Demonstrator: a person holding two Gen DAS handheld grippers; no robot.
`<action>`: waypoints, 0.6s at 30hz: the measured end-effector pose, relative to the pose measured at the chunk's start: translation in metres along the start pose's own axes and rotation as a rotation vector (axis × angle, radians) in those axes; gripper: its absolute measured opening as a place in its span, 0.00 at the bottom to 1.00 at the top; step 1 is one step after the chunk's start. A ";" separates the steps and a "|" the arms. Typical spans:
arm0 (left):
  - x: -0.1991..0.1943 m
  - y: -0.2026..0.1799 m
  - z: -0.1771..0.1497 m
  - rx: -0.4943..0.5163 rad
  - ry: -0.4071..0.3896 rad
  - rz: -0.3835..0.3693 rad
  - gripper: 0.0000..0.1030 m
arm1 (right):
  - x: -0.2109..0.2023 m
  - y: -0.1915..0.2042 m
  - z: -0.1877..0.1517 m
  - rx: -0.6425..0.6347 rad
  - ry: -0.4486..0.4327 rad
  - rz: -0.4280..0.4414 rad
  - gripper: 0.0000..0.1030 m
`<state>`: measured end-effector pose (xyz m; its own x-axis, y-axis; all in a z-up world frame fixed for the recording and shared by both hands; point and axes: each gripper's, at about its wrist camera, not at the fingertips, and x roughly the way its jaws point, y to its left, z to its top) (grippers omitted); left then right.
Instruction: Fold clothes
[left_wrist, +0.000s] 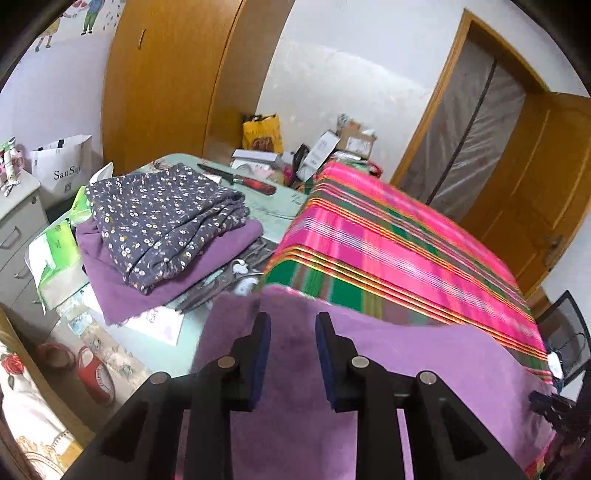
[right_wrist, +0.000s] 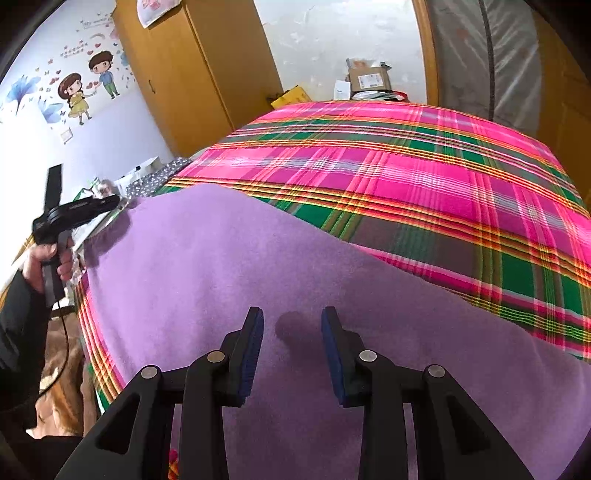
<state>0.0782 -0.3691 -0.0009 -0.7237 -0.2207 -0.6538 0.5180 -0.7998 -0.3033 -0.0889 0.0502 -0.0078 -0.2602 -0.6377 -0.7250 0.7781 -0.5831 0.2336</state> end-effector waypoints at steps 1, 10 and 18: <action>-0.005 -0.002 -0.007 0.008 0.002 -0.001 0.25 | -0.001 0.001 -0.001 0.000 -0.002 0.002 0.33; -0.022 0.015 -0.055 -0.044 0.049 0.022 0.24 | -0.006 0.007 -0.006 -0.008 -0.008 0.023 0.33; -0.032 0.016 -0.063 -0.092 0.025 0.021 0.24 | -0.008 0.004 -0.013 0.024 0.000 -0.012 0.33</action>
<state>0.1380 -0.3397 -0.0283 -0.7015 -0.2217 -0.6773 0.5730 -0.7406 -0.3510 -0.0767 0.0592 -0.0097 -0.2694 -0.6302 -0.7282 0.7606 -0.6030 0.2405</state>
